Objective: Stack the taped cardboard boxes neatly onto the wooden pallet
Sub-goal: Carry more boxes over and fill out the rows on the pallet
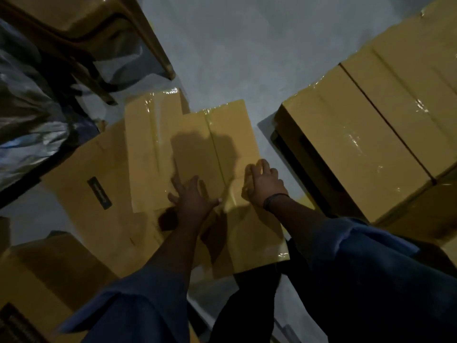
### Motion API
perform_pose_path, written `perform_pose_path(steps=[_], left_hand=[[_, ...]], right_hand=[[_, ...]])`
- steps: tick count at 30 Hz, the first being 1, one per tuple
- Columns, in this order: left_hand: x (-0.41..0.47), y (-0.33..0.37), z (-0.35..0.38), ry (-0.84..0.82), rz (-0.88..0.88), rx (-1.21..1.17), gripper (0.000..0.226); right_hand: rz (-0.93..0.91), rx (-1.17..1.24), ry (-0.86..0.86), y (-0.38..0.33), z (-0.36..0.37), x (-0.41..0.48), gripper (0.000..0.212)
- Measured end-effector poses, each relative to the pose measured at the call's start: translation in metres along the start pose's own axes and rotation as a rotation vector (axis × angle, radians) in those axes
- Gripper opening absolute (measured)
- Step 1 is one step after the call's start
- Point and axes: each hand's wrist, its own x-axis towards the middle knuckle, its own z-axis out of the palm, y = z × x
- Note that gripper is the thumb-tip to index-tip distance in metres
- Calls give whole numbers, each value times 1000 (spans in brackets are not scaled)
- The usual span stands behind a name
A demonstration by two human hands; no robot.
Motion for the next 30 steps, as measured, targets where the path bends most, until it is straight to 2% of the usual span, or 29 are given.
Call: perform_pose_path(steps=[4,8,12,17,19,20,22,23,26,28,30], left_hand=[[21,-5,20,-36,-12,-125,117],[18,7,25,17,-36,-132,120],[1,38,14,54,30,4,123],[-39,122,-31,118,165,133,122],[-58,158,-52,213,227,177,117],[-69,177,-60,243,288,186,110],[-91,211,-67,229,467,205,90],[-101,227,-67,203,490,186,84],[-112,256,-38,58,374,-76,85],[-92,257,-7,-9,279,-80,81],[-69,245,22,-31,131,-107,88]], right_hand=[[18,193,4,4,17,25,86],[-56,113,49,19,22,22,91],[-61,90,135,39,-2,2,87],[6,120,245,74,-76,-43,77],[1,168,270,89,-113,-64,73],[-71,191,295,89,-133,-72,71],[-241,233,280,78,-161,-90,64],[-228,284,254,71,-171,-97,61],[57,556,225,82,-159,-104,54],[120,592,174,105,-130,-80,56],[158,593,97,120,-104,-52,63]])
